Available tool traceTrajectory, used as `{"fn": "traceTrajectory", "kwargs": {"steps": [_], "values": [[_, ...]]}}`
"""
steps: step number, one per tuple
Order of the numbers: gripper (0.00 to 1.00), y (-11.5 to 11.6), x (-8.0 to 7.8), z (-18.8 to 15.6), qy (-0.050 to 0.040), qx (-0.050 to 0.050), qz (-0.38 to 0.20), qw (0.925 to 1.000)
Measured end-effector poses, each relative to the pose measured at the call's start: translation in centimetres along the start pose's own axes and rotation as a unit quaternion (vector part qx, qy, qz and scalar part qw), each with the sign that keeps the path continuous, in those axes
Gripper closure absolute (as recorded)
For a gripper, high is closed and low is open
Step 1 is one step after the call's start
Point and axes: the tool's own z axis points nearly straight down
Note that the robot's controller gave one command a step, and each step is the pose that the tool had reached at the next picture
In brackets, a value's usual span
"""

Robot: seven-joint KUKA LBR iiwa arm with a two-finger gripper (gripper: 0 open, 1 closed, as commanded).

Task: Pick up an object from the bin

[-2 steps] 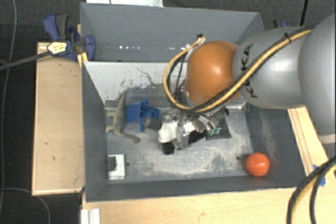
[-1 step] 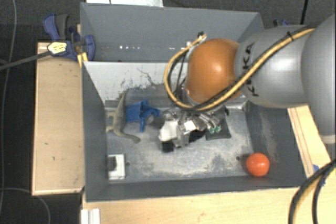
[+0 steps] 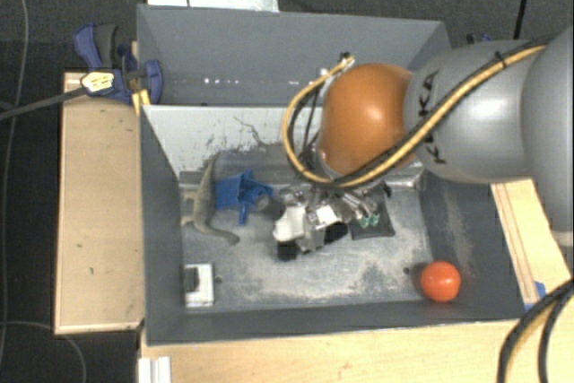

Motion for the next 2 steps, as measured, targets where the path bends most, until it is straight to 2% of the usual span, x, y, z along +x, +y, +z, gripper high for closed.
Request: {"fn": "traceTrajectory", "kwargs": {"steps": [1,2], "values": [[1.00,0.0,0.1,-2.0,0.0016,-0.001,0.001,1.0000],[1.00,0.0,-0.2,-3.3,-0.0038,0.001,0.002,1.0000]]}}
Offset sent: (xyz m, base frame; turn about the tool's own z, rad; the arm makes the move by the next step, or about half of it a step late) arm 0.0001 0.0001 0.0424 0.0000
